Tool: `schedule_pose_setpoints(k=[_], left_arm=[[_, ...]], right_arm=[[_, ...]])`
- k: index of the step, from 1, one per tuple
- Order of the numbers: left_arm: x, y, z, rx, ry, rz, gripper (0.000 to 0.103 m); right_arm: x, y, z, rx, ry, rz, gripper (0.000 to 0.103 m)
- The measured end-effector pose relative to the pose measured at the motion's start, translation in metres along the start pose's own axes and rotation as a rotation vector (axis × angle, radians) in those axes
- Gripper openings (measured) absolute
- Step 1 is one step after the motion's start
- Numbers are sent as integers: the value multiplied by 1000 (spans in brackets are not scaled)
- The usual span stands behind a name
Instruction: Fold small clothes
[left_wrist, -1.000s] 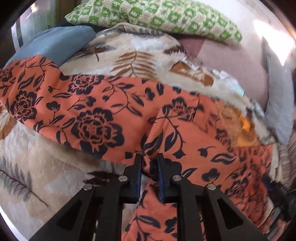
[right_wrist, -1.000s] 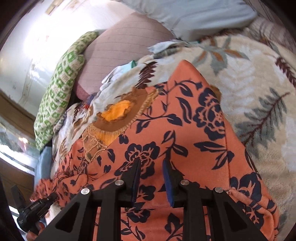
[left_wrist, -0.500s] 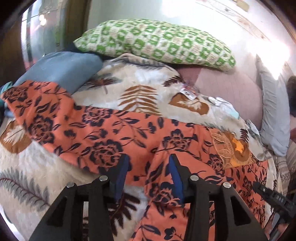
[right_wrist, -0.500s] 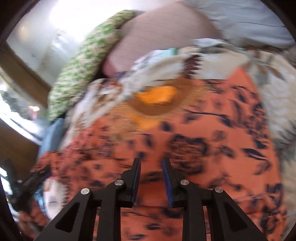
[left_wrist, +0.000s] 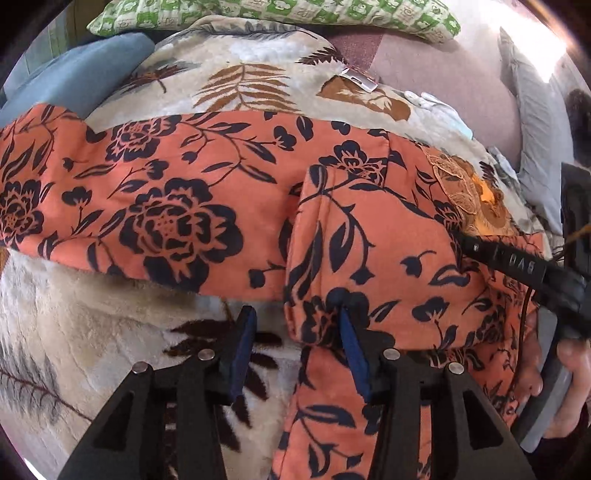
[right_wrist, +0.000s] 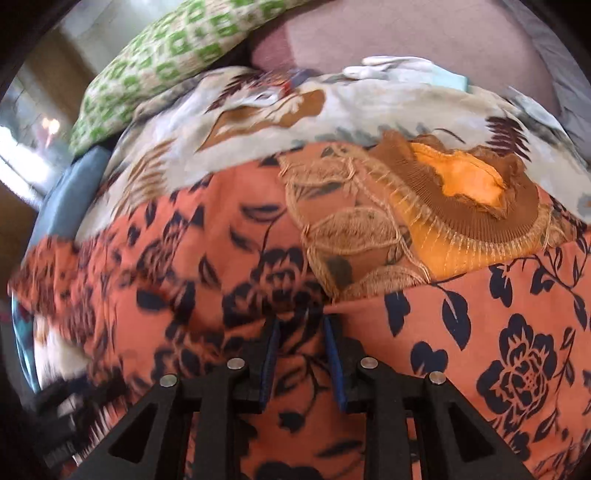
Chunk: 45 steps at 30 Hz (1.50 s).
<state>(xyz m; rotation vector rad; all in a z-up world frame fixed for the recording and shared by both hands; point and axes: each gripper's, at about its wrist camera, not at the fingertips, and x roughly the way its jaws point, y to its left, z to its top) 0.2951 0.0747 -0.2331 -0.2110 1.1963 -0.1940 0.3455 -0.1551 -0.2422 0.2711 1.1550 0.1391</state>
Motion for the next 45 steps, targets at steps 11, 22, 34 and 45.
schedule_pose_setpoints(k=[11, 22, 34, 45], left_arm=[[-101, 118, -2, -299, -285, 194, 67], [-134, 277, -33, -824, -474, 174, 76], [-123, 254, 8, -721, -583, 204, 49], [-141, 206, 8, -577, -622, 238, 10]], right_arm=[[-97, 13, -55, -95, -173, 58, 29], [-141, -67, -122, 5, -265, -19, 29], [-123, -100, -113, 81, -240, 13, 29], [-134, -119, -110, 180, -286, 32, 29]])
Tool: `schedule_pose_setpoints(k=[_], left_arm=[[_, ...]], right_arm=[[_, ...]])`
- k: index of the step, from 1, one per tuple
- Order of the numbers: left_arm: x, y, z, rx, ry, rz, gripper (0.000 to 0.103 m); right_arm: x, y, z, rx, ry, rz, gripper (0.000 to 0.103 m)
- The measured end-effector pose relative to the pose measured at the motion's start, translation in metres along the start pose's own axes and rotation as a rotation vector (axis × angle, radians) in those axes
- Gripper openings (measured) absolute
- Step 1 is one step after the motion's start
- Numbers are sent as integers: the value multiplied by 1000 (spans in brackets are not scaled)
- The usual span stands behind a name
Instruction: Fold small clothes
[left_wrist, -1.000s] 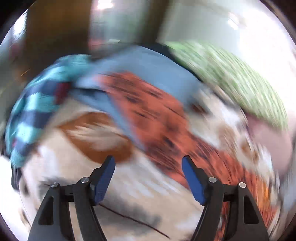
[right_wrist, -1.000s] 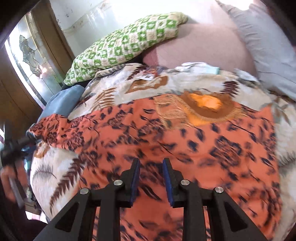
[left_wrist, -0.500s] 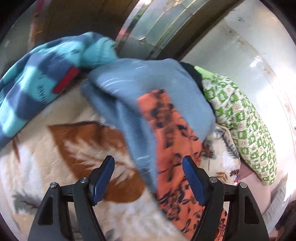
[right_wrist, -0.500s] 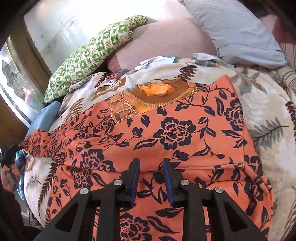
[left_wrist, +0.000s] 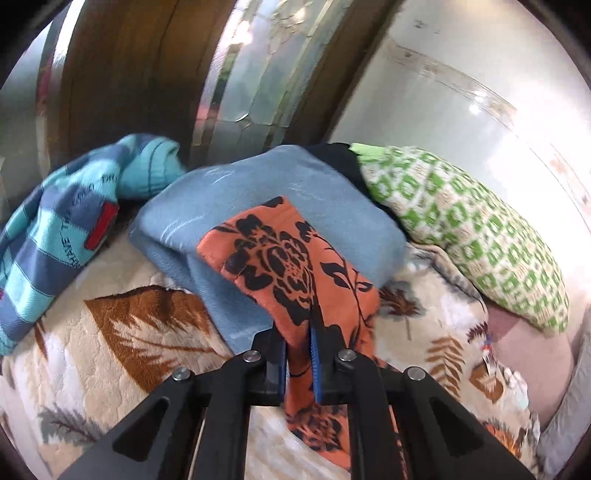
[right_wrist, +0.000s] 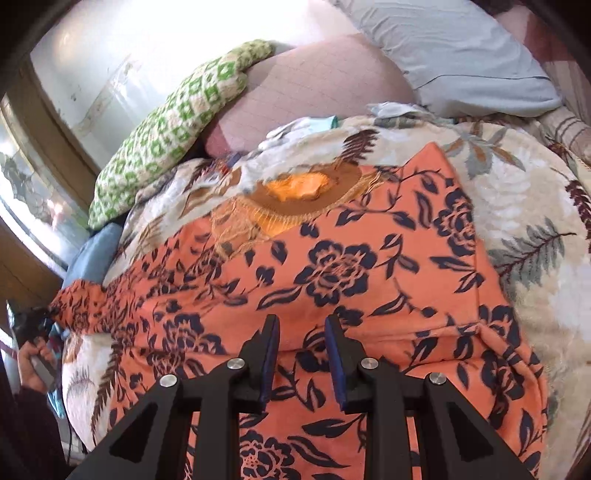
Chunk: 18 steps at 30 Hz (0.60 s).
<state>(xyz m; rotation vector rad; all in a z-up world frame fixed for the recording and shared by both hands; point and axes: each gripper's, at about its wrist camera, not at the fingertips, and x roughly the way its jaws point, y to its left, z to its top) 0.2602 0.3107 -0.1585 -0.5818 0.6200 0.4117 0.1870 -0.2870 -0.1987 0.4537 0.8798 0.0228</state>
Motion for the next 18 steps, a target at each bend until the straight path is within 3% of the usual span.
schedule_pose_setpoints(k=[2, 5, 7, 10, 13, 15, 18], left_arm=[[-9, -17, -3, 36, -3, 4, 7], [-30, -47, -14, 185, -46, 101, 6], [-33, -57, -21, 211, -59, 155, 6], [-30, -46, -26, 115, -18, 90, 5], [-39, -45, -30, 122, -56, 82, 4], [-50, -43, -31, 77, -58, 5, 4], [-74, -60, -38, 118, -85, -60, 4]], right_arm=[[-3, -8, 3, 47, -15, 6, 29], [-7, -26, 7, 128, -19, 24, 29], [-10, -37, 8, 175, -20, 37, 29], [-15, -54, 9, 234, -21, 55, 29], [-14, -69, 9, 283, 2, 62, 29], [-12, -76, 9, 311, 15, 73, 29], [-12, -79, 9, 322, 22, 75, 29]])
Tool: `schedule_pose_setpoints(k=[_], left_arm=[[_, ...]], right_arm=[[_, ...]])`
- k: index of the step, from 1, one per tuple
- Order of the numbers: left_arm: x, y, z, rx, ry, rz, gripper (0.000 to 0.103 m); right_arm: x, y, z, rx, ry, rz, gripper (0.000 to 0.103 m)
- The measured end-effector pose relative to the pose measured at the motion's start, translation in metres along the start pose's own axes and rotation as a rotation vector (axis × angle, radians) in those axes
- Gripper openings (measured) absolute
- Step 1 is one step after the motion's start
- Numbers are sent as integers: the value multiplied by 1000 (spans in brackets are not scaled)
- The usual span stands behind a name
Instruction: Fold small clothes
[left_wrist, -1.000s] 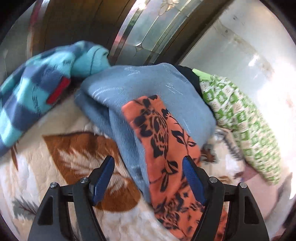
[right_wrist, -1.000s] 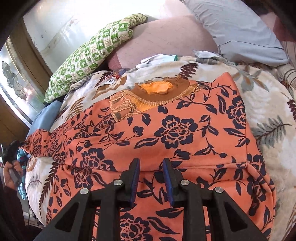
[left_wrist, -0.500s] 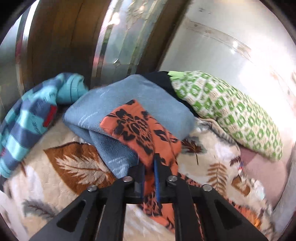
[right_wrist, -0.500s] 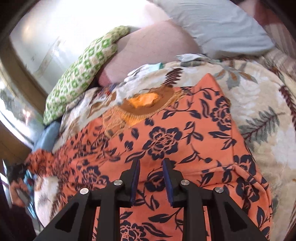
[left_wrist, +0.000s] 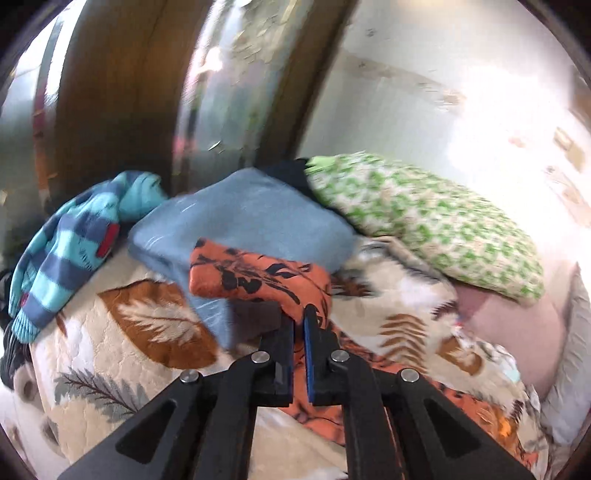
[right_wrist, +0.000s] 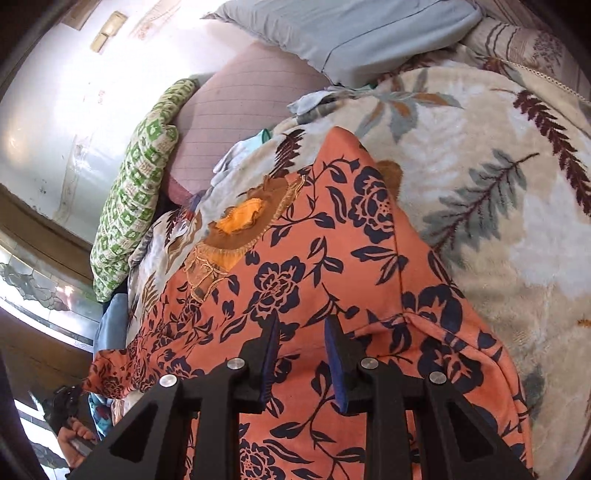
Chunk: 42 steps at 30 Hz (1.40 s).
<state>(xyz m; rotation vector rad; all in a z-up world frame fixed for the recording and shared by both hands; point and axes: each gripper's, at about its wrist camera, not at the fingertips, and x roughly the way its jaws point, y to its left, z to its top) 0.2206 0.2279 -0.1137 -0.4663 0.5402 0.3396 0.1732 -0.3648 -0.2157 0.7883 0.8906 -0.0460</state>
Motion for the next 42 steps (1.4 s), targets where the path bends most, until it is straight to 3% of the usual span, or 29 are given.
schedule_pose_setpoints(k=[5, 11, 18, 23, 24, 25, 26, 27, 29, 31, 33, 35, 42], left_arm=[[-39, -56, -19, 94, -14, -140, 4], [-72, -160, -61, 260, 19, -323, 4], [-61, -293, -171, 438, 200, -470, 4], [-44, -355, -262, 580, 355, -510, 5], [-42, -360, -273, 598, 380, -509, 5], [-39, -362, -281, 616, 395, -512, 14], [-40, -364, -287, 640, 406, -521, 29], [-43, -362, -290, 661, 402, -523, 37], [-50, -354, -283, 660, 377, -541, 73], [-60, -347, -269, 659, 336, -585, 78], [-68, -338, -249, 668, 270, -576, 78], [-68, -325, -226, 659, 227, -544, 80], [-7, -226, -150, 536, 202, -238, 80]], right_arm=[[-4, 1, 1, -5, -22, 2, 29], [-10, -15, 7, 55, -40, 21, 29], [-30, -50, 19, 135, -86, 36, 29], [-39, -84, 28, 248, -116, 79, 29], [-39, -89, 29, 269, -113, 86, 29], [-37, -93, 31, 281, -106, 93, 29], [-36, -97, 33, 291, -98, 100, 29], [-36, -98, 35, 297, -93, 106, 29], [-35, -98, 37, 295, -92, 113, 30], [-35, -96, 38, 292, -94, 126, 43], [-37, -93, 37, 291, -109, 132, 56], [-40, -88, 35, 269, -125, 130, 56], [-9, -51, 40, 113, -1, 177, 56]])
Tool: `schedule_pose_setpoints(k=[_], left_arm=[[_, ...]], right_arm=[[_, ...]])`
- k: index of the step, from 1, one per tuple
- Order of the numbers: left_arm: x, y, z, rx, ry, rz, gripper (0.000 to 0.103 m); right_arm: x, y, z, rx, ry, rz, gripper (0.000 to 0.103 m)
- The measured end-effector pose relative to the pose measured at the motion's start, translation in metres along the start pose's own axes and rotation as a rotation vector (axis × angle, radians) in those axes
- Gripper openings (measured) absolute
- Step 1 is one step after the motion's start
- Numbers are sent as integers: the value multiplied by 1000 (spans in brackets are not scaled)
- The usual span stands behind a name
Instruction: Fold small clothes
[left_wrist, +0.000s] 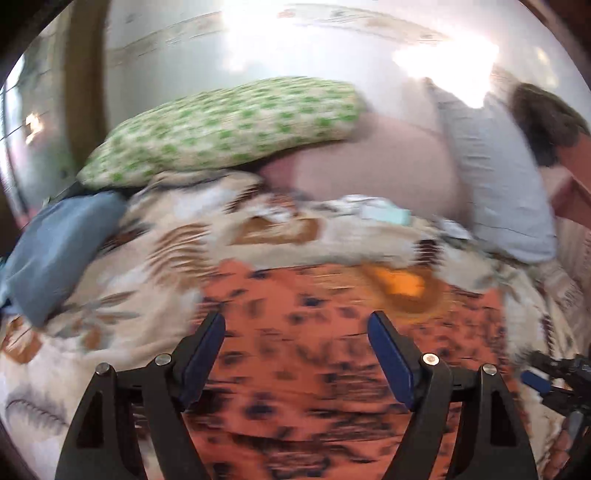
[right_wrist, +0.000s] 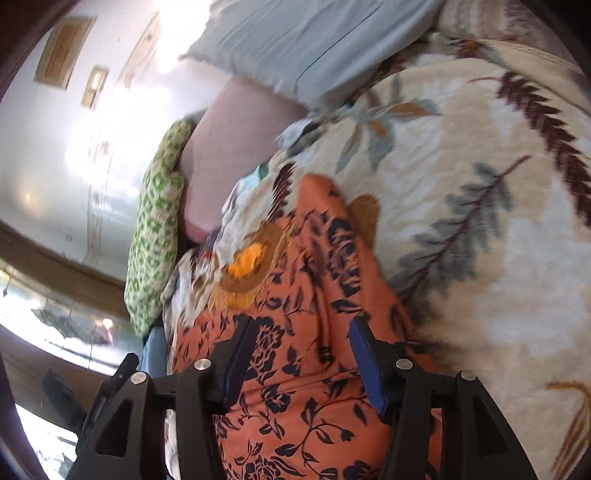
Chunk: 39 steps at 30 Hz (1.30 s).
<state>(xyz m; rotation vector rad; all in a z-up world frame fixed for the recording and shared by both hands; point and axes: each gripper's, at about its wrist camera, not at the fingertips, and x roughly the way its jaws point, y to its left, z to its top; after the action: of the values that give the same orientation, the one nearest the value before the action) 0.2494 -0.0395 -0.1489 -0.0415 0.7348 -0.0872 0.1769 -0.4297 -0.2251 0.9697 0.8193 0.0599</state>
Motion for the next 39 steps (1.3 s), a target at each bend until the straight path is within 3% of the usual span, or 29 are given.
schedule_pose_setpoints(k=[4, 8, 10, 14, 15, 16, 17, 19, 22, 24, 28, 31, 33, 36, 39], left_arm=[[14, 70, -4, -94, 20, 95, 80], [23, 110, -14, -212, 7, 113, 80], [35, 118, -19, -239, 25, 112, 80], [55, 108, -19, -225, 73, 87, 80], [59, 102, -19, -208, 87, 78, 80], [63, 94, -20, -186, 98, 64, 80], [64, 87, -20, -163, 105, 52, 80], [65, 71, -23, -103, 122, 20, 80], [63, 57, -27, -59, 146, -43, 80], [59, 54, -28, -41, 143, -47, 80], [54, 68, -24, -97, 126, -48, 80], [54, 79, -21, -144, 119, -18, 80], [52, 80, -20, -145, 94, 8, 80], [53, 69, -20, -83, 83, -7, 80], [69, 49, -29, 19, 142, -29, 80]], right_arm=[[32, 9, 8, -33, 59, -1, 56], [66, 3, 13, 3, 123, -10, 56], [84, 2, 13, -19, 146, -79, 56], [100, 8, 12, -75, 150, -84, 56], [102, 12, 11, -89, 156, -75, 47], [105, 13, 9, -104, 160, -88, 22], [108, 16, 7, -121, 167, -109, 16], [108, 20, 5, -141, 160, -126, 13], [93, 34, 6, -195, 97, -130, 11], [76, 40, 10, -211, 23, -134, 11], [41, 26, 21, -187, -118, -214, 11], [43, 11, 23, -145, -70, -177, 11], [55, 13, 18, -169, -25, -202, 11], [75, 6, 17, -150, 39, -297, 15], [79, -11, 23, -64, 77, -269, 16]])
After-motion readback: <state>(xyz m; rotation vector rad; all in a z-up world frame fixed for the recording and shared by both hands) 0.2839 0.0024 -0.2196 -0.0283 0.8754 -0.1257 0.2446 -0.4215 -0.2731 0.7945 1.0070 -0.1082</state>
